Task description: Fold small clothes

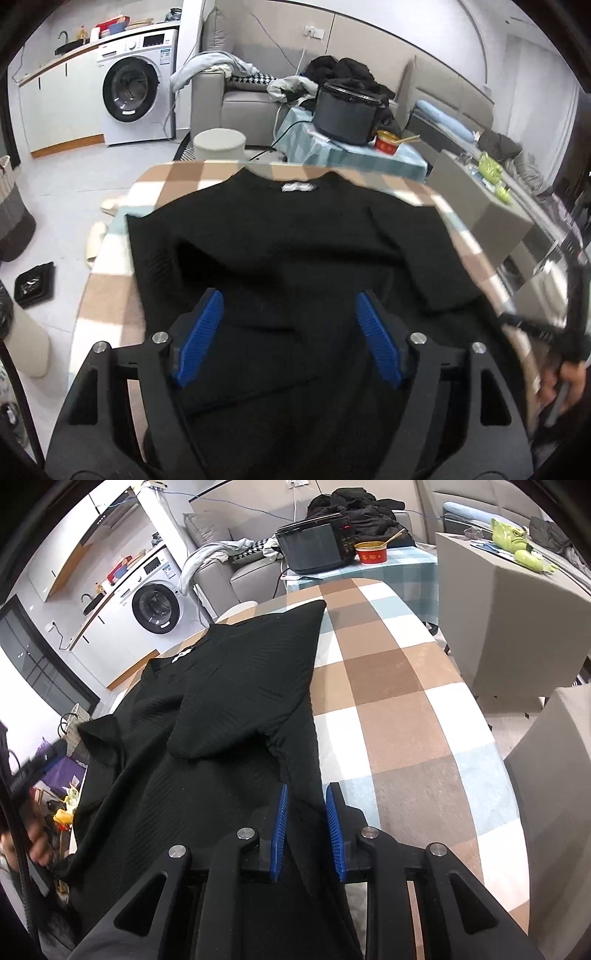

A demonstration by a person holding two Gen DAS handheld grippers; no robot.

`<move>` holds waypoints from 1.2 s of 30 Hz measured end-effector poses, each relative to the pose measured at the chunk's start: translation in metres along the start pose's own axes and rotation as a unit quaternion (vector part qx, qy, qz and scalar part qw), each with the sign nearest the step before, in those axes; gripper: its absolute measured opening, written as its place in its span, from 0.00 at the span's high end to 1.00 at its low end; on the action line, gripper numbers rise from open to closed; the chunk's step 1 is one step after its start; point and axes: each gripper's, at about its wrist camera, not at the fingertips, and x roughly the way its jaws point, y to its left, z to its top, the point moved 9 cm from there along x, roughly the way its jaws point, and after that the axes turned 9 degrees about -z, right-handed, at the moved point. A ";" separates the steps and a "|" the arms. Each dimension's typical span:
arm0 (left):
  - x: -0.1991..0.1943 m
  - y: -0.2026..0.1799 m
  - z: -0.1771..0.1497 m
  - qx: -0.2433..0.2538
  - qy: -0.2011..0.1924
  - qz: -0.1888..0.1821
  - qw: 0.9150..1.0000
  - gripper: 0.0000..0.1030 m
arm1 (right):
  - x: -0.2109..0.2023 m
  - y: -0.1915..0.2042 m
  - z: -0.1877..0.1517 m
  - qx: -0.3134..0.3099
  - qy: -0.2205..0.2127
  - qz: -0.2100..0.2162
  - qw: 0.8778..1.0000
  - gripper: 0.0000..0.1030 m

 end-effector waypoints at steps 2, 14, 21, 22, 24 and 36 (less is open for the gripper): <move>-0.003 0.018 -0.011 -0.024 0.005 0.012 1.000 0.28 | 0.001 -0.002 -0.002 0.003 0.000 0.000 1.000 0.75; 0.016 0.143 -0.029 -0.152 -0.001 0.038 0.988 0.39 | 0.008 -0.002 -0.006 -0.002 0.015 -0.001 1.000 0.74; 0.074 0.115 0.007 -0.101 0.041 0.019 0.994 0.93 | 0.010 -0.007 -0.007 0.007 0.021 -0.007 1.000 0.73; 0.076 0.110 0.012 -0.103 0.037 0.006 0.994 0.93 | 0.010 -0.008 -0.007 0.008 0.021 -0.008 1.000 0.73; 0.072 0.092 0.033 -0.102 0.001 -0.043 0.994 0.93 | 0.010 -0.008 -0.006 0.007 0.022 -0.011 1.000 0.73; 0.043 0.132 -0.001 -0.067 0.031 0.113 0.991 0.23 | 0.013 -0.011 -0.010 0.005 0.029 -0.012 0.999 0.70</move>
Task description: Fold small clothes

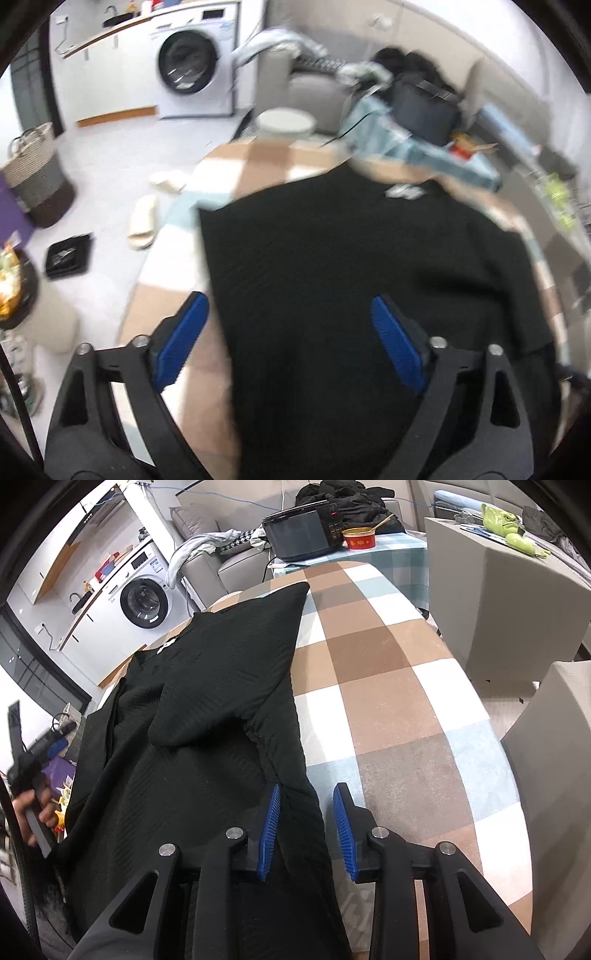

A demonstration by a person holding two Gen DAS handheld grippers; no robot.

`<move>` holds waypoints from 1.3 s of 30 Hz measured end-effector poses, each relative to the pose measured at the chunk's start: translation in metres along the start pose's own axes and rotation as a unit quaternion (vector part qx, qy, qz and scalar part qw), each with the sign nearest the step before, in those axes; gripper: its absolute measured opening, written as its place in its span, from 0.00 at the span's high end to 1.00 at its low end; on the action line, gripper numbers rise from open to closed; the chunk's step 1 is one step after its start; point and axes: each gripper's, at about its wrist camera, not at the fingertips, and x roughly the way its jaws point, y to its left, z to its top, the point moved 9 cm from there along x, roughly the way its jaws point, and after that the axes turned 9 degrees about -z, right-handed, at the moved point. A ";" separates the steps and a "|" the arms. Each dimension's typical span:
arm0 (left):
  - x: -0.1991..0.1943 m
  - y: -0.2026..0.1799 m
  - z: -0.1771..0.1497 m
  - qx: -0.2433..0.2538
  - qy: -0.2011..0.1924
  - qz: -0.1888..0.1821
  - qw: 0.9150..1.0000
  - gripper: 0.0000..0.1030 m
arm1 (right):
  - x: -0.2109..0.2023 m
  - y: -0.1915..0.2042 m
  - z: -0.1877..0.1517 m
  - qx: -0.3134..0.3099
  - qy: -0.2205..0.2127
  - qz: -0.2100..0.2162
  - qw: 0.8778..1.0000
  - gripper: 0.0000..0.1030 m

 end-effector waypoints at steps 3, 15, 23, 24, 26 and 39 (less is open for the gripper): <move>0.016 0.025 -0.015 -0.005 0.034 0.037 0.999 0.47 | 0.001 0.004 0.000 -0.006 0.000 0.004 1.000 0.70; 0.006 0.076 -0.002 -0.056 0.000 0.052 0.997 0.95 | 0.003 0.000 0.000 -0.007 0.003 -0.003 1.000 0.70; 0.000 0.052 -0.031 -0.044 0.042 0.008 0.998 0.80 | 0.008 0.006 0.003 -0.015 0.008 0.000 1.000 0.69; 0.001 0.047 -0.032 -0.032 0.042 0.012 0.999 0.80 | 0.009 0.008 0.003 -0.017 0.009 0.001 1.000 0.69; 0.000 0.042 -0.035 -0.025 0.046 0.017 0.998 0.80 | 0.012 0.012 0.004 -0.025 0.011 0.001 1.000 0.69; -0.017 0.012 -0.050 -0.002 0.054 -0.042 0.998 0.39 | 0.015 0.020 0.003 -0.042 0.012 -0.001 0.999 0.64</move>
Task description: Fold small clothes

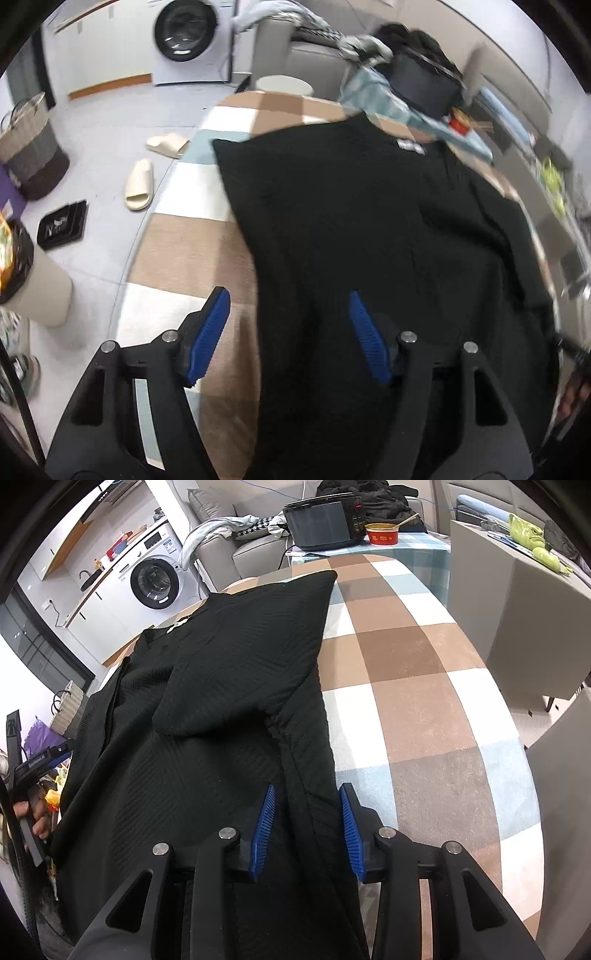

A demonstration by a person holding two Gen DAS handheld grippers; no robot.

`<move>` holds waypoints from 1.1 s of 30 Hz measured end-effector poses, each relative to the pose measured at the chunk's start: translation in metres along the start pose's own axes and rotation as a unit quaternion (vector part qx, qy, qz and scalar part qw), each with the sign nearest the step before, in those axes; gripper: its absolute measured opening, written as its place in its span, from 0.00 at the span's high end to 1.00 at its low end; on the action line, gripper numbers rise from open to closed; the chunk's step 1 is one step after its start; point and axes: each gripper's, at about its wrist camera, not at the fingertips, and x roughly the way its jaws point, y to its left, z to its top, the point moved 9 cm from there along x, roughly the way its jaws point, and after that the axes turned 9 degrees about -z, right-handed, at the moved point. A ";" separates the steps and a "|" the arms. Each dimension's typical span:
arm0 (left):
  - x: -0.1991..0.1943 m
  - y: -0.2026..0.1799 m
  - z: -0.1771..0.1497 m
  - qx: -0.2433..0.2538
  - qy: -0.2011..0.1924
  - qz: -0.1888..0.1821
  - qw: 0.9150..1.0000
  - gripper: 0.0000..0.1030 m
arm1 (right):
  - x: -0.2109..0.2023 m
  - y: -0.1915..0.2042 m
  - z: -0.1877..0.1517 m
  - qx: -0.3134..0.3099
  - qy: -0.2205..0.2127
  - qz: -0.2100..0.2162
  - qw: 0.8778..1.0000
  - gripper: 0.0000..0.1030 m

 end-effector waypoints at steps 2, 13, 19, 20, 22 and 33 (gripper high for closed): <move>0.009 -0.004 -0.003 0.013 0.012 0.010 1.000 0.63 | 0.000 0.003 0.000 -0.008 -0.001 -0.002 1.000 0.64; 0.010 0.020 0.007 -0.016 -0.016 0.021 1.000 0.92 | 0.006 -0.006 0.009 -0.060 -0.030 -0.074 0.995 0.93; -0.006 0.016 0.002 -0.007 -0.014 0.034 0.999 0.90 | 0.008 -0.021 0.016 0.000 -0.008 -0.033 0.999 0.79; -0.011 0.016 -0.001 -0.007 -0.014 0.035 0.999 0.88 | 0.004 -0.021 0.014 -0.003 -0.009 -0.029 1.000 0.78; -0.026 0.014 -0.011 -0.007 -0.020 0.031 0.999 0.78 | -0.002 -0.020 0.005 -0.005 -0.010 -0.027 1.000 0.71; -0.113 0.014 -0.089 -0.021 -0.072 0.050 0.996 0.49 | -0.056 -0.011 -0.068 -0.040 -0.027 -0.018 0.999 0.57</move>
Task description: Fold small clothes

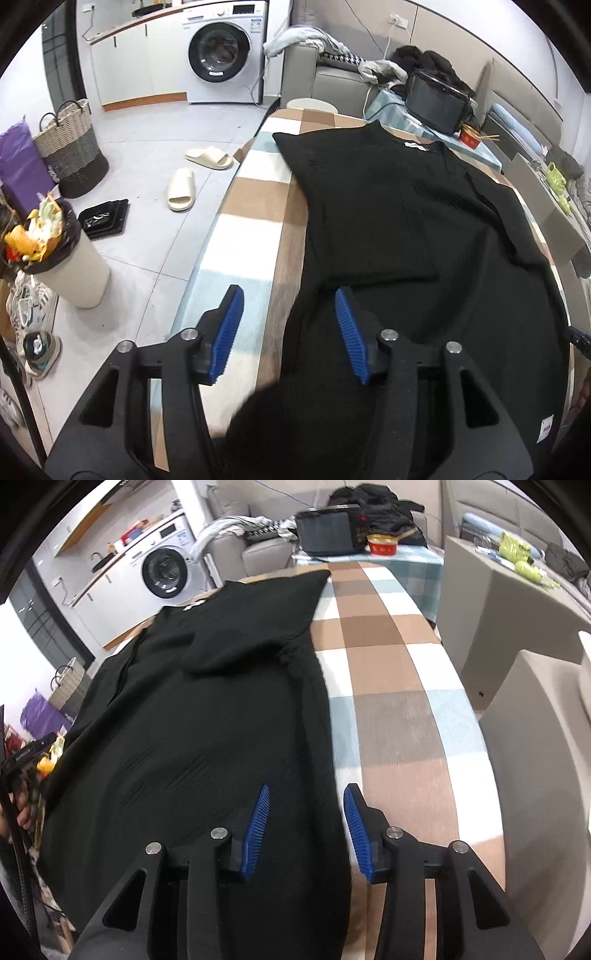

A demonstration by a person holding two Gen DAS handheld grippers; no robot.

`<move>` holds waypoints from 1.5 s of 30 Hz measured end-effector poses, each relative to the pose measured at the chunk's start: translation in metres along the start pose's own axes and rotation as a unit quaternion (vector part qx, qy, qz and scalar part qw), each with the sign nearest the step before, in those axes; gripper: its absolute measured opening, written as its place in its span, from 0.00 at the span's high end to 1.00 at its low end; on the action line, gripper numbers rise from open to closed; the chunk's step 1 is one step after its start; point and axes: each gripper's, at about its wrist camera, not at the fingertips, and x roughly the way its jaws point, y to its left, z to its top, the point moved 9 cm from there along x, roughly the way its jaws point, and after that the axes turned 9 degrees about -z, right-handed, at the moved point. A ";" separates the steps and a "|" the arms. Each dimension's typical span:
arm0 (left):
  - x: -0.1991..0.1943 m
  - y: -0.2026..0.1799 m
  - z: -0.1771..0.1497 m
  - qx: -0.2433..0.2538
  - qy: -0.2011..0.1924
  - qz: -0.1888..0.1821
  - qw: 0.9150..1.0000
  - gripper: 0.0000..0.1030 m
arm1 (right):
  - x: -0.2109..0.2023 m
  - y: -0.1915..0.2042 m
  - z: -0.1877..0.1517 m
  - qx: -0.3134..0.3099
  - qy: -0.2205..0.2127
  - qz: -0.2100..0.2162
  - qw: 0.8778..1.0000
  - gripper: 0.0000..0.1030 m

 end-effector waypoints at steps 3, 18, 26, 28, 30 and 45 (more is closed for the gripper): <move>-0.028 -0.007 -0.019 0.009 -0.021 0.000 1.000 0.34 | -0.018 0.008 -0.015 -0.012 -0.019 0.006 1.000 0.50; -0.122 -0.069 -0.108 0.040 -0.055 -0.054 0.996 0.08 | -0.042 0.069 -0.116 -0.157 -0.007 0.012 0.988 0.44; -0.127 -0.076 -0.117 0.041 -0.051 -0.059 0.996 0.08 | -0.049 0.089 -0.125 -0.206 -0.043 0.000 0.978 0.86; -0.126 -0.076 -0.117 0.037 -0.049 -0.059 0.996 0.08 | -0.050 0.094 -0.126 -0.218 -0.048 -0.002 0.975 0.95; -0.126 -0.076 -0.119 0.035 -0.048 -0.060 0.996 0.08 | -0.050 0.090 -0.124 -0.208 -0.044 0.005 0.977 0.98; -0.115 -0.065 -0.112 0.032 -0.038 -0.047 0.998 0.08 | -0.056 0.026 -0.120 -0.147 -0.019 -0.025 0.989 0.95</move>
